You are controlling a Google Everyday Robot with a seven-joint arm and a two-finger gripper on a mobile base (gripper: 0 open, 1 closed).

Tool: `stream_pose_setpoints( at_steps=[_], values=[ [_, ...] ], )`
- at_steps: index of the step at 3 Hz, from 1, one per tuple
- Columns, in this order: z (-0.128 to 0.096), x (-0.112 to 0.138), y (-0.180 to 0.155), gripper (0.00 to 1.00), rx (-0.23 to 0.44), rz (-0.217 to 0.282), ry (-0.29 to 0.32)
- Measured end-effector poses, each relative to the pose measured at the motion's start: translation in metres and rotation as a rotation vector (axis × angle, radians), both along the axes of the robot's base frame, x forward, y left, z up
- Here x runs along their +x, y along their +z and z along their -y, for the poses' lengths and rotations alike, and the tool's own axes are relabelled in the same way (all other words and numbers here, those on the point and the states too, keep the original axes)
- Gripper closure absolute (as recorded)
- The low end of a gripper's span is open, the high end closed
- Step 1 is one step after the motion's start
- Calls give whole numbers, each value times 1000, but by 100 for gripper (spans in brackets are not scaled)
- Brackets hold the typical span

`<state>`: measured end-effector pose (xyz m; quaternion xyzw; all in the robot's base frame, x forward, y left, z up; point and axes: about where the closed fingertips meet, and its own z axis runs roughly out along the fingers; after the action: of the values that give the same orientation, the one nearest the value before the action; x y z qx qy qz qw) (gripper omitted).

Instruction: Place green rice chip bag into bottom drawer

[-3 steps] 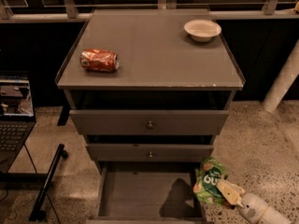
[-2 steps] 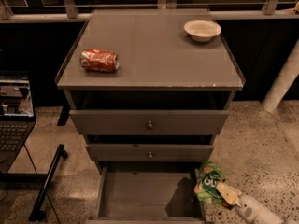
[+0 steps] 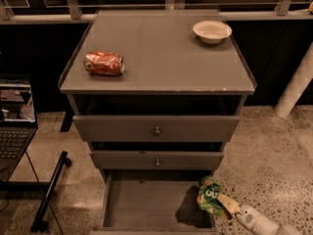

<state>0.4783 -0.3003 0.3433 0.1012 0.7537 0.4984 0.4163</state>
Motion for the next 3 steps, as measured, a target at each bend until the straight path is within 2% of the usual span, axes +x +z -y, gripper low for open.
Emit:
stream_pose_setpoints(
  at_steps=[1, 2, 3],
  values=[
    [-15, 7, -22, 100, 69, -68, 20],
    [-27, 14, -27, 100, 116, -82, 21],
    [-36, 27, -35, 100, 117, -86, 32]
  ],
)
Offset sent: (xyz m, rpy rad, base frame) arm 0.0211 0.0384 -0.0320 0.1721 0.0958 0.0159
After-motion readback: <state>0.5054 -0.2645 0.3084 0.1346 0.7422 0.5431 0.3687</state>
